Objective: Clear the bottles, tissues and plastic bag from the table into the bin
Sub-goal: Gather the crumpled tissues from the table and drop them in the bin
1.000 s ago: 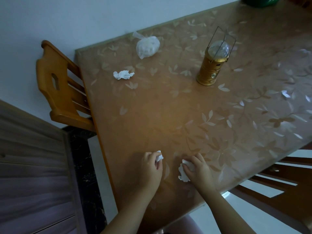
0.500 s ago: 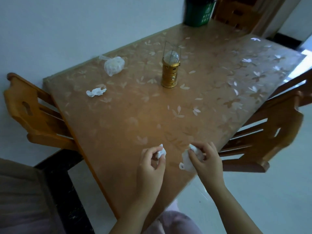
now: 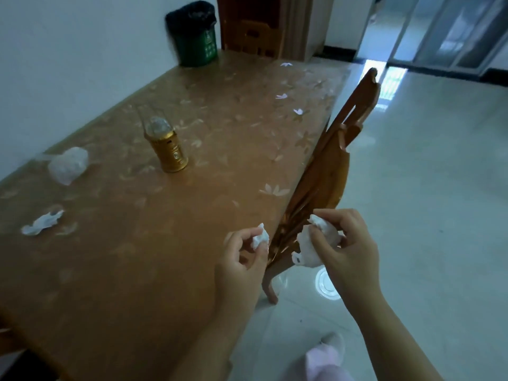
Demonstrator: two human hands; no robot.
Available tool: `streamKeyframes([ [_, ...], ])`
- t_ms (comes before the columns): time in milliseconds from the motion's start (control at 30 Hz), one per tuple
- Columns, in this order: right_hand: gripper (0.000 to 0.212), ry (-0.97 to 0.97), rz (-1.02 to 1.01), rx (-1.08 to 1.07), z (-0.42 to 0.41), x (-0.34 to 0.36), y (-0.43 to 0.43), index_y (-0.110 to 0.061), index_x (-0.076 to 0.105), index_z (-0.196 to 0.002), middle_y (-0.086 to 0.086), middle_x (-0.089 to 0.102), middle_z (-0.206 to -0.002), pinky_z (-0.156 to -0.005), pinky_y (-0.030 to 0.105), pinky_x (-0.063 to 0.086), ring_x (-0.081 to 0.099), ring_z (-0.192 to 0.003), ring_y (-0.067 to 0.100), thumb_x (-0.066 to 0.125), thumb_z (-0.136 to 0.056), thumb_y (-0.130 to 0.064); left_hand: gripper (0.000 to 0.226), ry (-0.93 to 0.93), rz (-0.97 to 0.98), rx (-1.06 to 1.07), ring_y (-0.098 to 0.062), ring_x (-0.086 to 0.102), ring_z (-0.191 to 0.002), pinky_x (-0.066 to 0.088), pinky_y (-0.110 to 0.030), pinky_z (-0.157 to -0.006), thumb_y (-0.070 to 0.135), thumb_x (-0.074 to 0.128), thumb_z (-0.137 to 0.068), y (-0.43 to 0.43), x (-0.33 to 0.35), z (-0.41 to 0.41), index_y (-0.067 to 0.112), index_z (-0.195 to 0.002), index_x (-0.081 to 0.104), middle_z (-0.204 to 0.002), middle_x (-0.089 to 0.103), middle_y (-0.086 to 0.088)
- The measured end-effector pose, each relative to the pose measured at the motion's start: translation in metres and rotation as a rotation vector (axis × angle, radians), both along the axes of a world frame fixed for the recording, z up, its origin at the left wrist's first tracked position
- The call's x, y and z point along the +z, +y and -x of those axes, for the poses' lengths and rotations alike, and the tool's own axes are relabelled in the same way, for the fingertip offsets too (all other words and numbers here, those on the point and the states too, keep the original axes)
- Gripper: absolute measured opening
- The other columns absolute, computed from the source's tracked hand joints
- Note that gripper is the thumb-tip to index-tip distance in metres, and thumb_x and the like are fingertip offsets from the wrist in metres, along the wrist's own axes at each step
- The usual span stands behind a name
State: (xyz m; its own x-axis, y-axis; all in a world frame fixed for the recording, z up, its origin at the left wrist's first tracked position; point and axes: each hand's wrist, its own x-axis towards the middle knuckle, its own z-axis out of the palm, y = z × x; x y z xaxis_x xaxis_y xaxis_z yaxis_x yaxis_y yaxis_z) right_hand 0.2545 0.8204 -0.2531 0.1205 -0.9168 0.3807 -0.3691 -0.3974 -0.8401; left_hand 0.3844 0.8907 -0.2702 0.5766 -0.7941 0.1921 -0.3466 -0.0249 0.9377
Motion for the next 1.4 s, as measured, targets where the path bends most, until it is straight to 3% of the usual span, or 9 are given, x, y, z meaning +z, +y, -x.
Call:
streamKeyframes([
  [200,0.016,-0.081,0.011,-0.091,0.082,0.023,-0.073,-0.02,0.063,-0.088,-0.006,0.059,-0.085,-0.062,0.005,0.039,0.055,-0.083,0.005,0.06,-0.072,-0.017,0.025,-0.118,0.06,-0.123,-0.005,0.056,-0.074,0.044,-0.007,-0.058,0.01,0.066,-0.08,-0.096,0.021,0.074,0.029,-0.093,0.058,-0.087,0.058,0.013],
  [433,0.019,-0.096,0.006,-0.172,0.181,0.032,-0.165,-0.029,0.059,-0.087,-0.011,0.059,-0.089,-0.064,0.006,0.038,0.055,-0.085,0.0,0.059,-0.071,-0.018,0.023,-0.042,0.098,-0.236,-0.013,0.059,-0.072,0.054,-0.036,-0.064,0.019,0.064,-0.082,-0.201,0.035,0.171,0.038,-0.093,0.058,-0.082,0.06,0.006],
  [567,0.02,-0.076,-0.019,-0.212,0.217,0.026,-0.209,-0.032,0.059,-0.086,-0.011,0.059,-0.088,-0.064,0.006,0.038,0.055,-0.085,-0.001,0.06,-0.071,-0.019,0.018,-0.003,0.051,-0.298,-0.018,0.061,-0.067,0.055,-0.045,-0.055,0.029,0.061,-0.081,-0.245,0.026,0.209,0.042,-0.092,0.059,-0.073,0.058,0.011],
  [667,0.02,-0.078,-0.052,-0.238,0.234,0.018,-0.243,-0.035,0.058,-0.084,-0.01,0.06,-0.088,-0.064,0.006,0.038,0.055,-0.085,0.0,0.06,-0.07,-0.02,0.025,0.016,0.011,-0.328,-0.016,0.06,-0.066,0.054,-0.042,-0.056,0.022,0.064,-0.081,-0.281,0.023,0.226,0.046,-0.088,0.058,-0.072,0.059,0.018],
  [767,0.017,-0.093,-0.09,-0.25,0.244,0.011,-0.286,-0.03,0.061,-0.085,-0.009,0.061,-0.09,-0.064,0.006,0.038,0.055,-0.086,0.0,0.059,-0.071,-0.021,0.02,0.028,-0.006,-0.324,-0.015,0.057,-0.066,0.054,-0.039,-0.057,0.023,0.064,-0.081,-0.327,0.019,0.235,0.041,-0.086,0.057,-0.074,0.059,0.014],
  [933,0.014,-0.135,-0.139,-0.216,0.246,0.009,-0.381,-0.027,0.063,-0.084,-0.008,0.063,-0.09,-0.064,0.007,0.039,0.056,-0.086,0.001,0.064,-0.075,-0.017,0.019,0.05,0.038,-0.325,-0.007,0.057,-0.072,0.05,-0.019,-0.065,0.017,0.064,-0.081,-0.429,0.018,0.237,0.033,-0.089,0.059,-0.082,0.064,0.005],
  [1100,0.015,-0.097,-0.135,-0.189,0.238,0.027,-0.495,-0.032,0.061,-0.083,-0.011,0.063,-0.09,-0.064,0.009,0.04,0.057,-0.087,0.001,0.059,-0.072,-0.023,0.015,0.111,0.047,-0.32,-0.02,0.061,-0.078,0.057,-0.038,-0.067,0.021,0.063,-0.083,-0.542,0.028,0.229,0.032,-0.092,0.06,-0.085,0.063,0.002],
  [1233,0.016,-0.101,-0.115,-0.187,0.232,0.037,-0.575,-0.031,0.061,-0.083,-0.01,0.063,-0.09,-0.064,0.009,0.04,0.057,-0.086,0.003,0.06,-0.072,-0.021,0.014,0.107,0.098,-0.323,-0.014,0.059,-0.075,0.054,-0.04,-0.065,0.021,0.064,-0.082,-0.623,0.039,0.22,0.034,-0.089,0.061,-0.08,0.062,0.006],
  [1400,0.025,-0.126,-0.171,-0.209,0.236,0.027,-0.652,-0.027,0.062,-0.084,-0.008,0.063,-0.092,-0.066,0.011,0.041,0.057,-0.087,0.004,0.066,-0.079,-0.003,0.015,0.11,0.084,-0.32,-0.004,0.056,-0.072,0.048,-0.023,-0.067,0.024,0.064,-0.078,-0.699,0.037,0.221,0.035,-0.087,0.06,-0.08,0.062,0.011],
])
